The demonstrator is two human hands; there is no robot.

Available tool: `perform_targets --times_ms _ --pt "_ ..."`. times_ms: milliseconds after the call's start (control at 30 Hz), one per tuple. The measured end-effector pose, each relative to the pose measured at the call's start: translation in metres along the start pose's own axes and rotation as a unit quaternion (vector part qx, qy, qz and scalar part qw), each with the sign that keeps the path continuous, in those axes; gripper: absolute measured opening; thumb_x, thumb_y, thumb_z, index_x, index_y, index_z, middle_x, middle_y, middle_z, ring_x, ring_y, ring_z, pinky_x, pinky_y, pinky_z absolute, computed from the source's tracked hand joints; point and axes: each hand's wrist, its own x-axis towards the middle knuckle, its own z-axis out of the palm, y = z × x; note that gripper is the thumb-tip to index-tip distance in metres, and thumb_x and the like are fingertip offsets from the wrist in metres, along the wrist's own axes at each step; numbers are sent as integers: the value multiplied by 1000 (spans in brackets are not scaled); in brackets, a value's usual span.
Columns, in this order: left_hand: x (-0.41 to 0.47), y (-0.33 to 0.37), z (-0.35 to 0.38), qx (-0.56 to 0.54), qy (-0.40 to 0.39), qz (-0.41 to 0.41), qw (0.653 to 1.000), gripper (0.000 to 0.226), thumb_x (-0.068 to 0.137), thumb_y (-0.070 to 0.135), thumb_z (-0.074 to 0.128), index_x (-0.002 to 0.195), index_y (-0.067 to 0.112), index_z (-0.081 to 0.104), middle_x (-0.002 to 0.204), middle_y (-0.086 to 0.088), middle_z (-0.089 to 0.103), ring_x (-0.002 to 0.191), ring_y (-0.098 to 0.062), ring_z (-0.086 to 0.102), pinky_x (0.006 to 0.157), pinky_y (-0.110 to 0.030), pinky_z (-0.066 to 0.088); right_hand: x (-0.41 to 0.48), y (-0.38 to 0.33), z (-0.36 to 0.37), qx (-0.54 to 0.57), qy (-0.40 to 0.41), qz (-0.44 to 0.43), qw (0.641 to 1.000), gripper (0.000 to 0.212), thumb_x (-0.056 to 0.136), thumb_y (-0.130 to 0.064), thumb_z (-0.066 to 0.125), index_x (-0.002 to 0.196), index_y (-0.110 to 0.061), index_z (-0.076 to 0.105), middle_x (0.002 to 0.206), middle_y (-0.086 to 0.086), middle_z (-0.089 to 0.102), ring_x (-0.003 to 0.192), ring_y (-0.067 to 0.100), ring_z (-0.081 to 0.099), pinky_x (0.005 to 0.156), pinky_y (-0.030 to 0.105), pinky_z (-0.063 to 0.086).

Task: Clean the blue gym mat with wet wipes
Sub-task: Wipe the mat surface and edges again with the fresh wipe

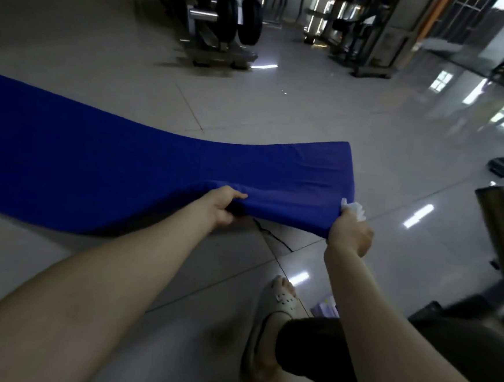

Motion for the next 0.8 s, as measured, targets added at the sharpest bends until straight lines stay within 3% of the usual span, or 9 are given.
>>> perform_targets --times_ms 67,133,233,333,400,467,567,667,800 --pt "3 4 3 15 -24 1 1000 31 94 -2 57 125 2 59 121 -19 66 106 -31 67 81 -41 59 -11 9 -4 38 -4 21 999 43 100 -57 43 97 -15 53 77 1 51 62 15 51 50 31 45" --pt "3 7 -13 20 -18 2 1000 36 95 -2 55 131 1 57 123 -20 66 110 -32 66 84 -43 59 -29 15 3 49 -45 45 997 43 101 -54 43 101 -13 53 81 4 53 70 22 59 70 45 60" --pt "-3 9 -77 6 59 32 998 38 95 -3 50 133 -1 54 113 -17 68 97 -30 68 65 -39 62 -79 37 35 17 -172 58 983 54 99 -55 44 111 -5 60 97 11 65 89 32 66 90 51 56" --pt "-21 8 -174 -1 255 75 964 39 97 9 59 136 8 56 125 -13 66 101 -27 65 80 -40 57 -163 63 88 -24 -433 2 901 43 94 -60 48 96 -20 65 87 3 67 84 22 65 83 43 55" --pt "-44 -5 -225 11 282 53 958 42 93 18 73 133 13 59 124 -10 67 100 -26 67 78 -40 56 -220 67 133 -42 -521 -36 852 32 99 -53 48 89 -24 60 78 0 58 77 19 57 73 38 48" --pt "-60 -19 -255 21 262 14 965 43 90 24 77 129 13 61 120 -9 68 95 -25 67 74 -39 56 -263 72 172 -79 -532 -64 840 28 104 -47 44 94 -24 56 86 3 59 83 20 57 76 38 49" --pt "-59 -26 -288 34 294 22 955 43 94 28 72 131 10 61 123 -10 67 94 -25 66 82 -41 54 -291 89 200 -214 -513 -225 800 47 101 -64 30 109 -30 61 93 3 67 86 23 63 77 39 52" --pt "-56 -30 -308 26 302 10 953 44 91 33 75 129 13 64 120 -9 71 101 -27 69 85 -41 58 -277 104 211 -246 -425 -301 817 60 93 -79 13 85 -34 54 70 -9 54 68 12 58 60 32 39" --pt "-62 -44 -316 -25 230 -14 973 42 79 27 85 117 17 70 104 -6 78 91 -25 77 66 -39 62 -252 101 234 -301 -359 -333 818 26 106 -34 34 110 -12 49 97 3 53 83 24 60 63 35 43"
